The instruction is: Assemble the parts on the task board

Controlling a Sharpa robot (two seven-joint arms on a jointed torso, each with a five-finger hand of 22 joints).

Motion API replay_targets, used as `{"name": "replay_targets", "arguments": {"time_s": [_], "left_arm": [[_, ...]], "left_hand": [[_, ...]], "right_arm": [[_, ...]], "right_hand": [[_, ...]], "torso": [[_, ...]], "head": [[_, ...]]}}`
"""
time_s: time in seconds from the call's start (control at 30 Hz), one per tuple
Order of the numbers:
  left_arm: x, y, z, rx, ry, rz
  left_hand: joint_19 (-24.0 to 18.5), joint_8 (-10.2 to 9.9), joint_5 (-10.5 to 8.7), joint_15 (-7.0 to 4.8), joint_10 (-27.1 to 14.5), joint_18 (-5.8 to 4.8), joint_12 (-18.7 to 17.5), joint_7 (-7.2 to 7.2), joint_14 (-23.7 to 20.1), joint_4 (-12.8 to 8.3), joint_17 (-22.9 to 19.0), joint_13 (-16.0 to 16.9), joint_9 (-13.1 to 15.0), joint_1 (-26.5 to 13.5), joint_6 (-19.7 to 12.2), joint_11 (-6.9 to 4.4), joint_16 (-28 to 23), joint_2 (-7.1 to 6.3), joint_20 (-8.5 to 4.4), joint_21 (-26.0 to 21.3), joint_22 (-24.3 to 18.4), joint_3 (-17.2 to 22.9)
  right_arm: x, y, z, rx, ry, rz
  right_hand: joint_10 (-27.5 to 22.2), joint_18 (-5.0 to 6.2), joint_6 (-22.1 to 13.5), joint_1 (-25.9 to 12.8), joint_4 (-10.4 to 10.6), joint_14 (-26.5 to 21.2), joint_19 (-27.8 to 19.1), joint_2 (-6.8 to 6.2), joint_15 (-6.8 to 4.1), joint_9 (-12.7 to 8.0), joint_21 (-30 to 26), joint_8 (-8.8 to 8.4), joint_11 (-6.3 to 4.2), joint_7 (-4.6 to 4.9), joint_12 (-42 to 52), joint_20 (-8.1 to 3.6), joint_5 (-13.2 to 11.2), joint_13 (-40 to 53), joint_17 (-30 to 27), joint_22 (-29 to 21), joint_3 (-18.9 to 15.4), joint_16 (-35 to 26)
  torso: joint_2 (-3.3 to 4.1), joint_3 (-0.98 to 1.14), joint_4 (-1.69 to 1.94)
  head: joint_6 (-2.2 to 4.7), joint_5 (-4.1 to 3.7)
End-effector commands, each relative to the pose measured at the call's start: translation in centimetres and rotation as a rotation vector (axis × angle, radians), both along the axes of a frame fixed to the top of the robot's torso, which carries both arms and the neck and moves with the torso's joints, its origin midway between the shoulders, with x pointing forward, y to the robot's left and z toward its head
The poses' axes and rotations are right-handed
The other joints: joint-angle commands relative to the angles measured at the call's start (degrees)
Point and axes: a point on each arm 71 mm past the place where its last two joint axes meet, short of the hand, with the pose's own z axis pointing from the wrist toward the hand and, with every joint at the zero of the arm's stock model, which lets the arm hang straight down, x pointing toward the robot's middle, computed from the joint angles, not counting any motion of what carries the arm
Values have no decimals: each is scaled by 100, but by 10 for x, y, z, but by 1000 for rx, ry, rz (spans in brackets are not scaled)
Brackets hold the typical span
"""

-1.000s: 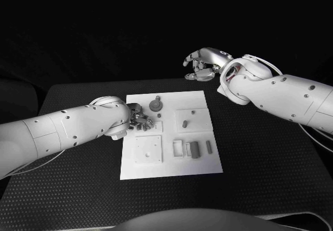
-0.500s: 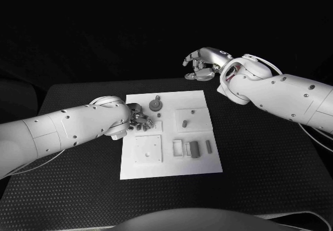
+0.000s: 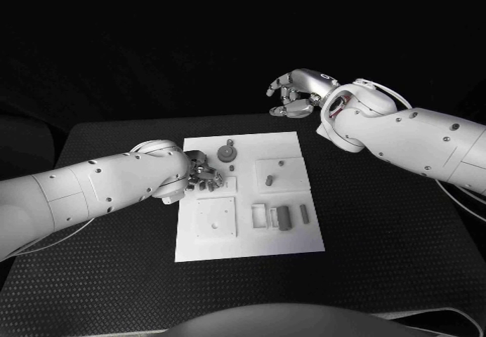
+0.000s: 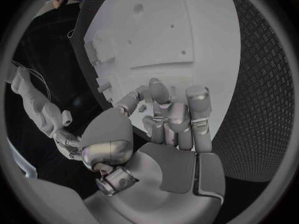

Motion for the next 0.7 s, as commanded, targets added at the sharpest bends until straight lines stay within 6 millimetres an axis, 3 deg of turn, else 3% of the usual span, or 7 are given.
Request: {"name": "replay_targets", "arguments": {"time_s": [0.03, 0.7], "left_arm": [[-1, 2, -3, 17, 22, -3], [-1, 2, -3, 5, 38, -9]], "left_hand": [[37, -3, 50, -41, -30, 242, 21, 15, -2, -153, -6, -10, 8, 415, 10, 19, 29, 422, -3, -5, 91, 113], [37, -3, 1, -41, -32, 238, 23, 15, -2, -188, -7, -11, 13, 444, 10, 19, 34, 433, 3, 3, 96, 112]], "right_arm": [[0, 1, 0, -5, 4, 9], [0, 2, -1, -5, 7, 11]], "right_hand": [[-6, 133, -96, -15, -7, -17, 8, 32, 18, -10, -36, 30, 4, 178, 25, -39, 3, -5, -9, 24, -19, -25], [-7, 133, -99, -12, -8, -18, 9, 34, 18, -16, -37, 31, 5, 178, 27, -39, 3, -8, -10, 24, -17, -24]], "torso": [[0, -4, 1], [0, 2, 0]], "head": [[-2, -3], [-8, -16]]}}
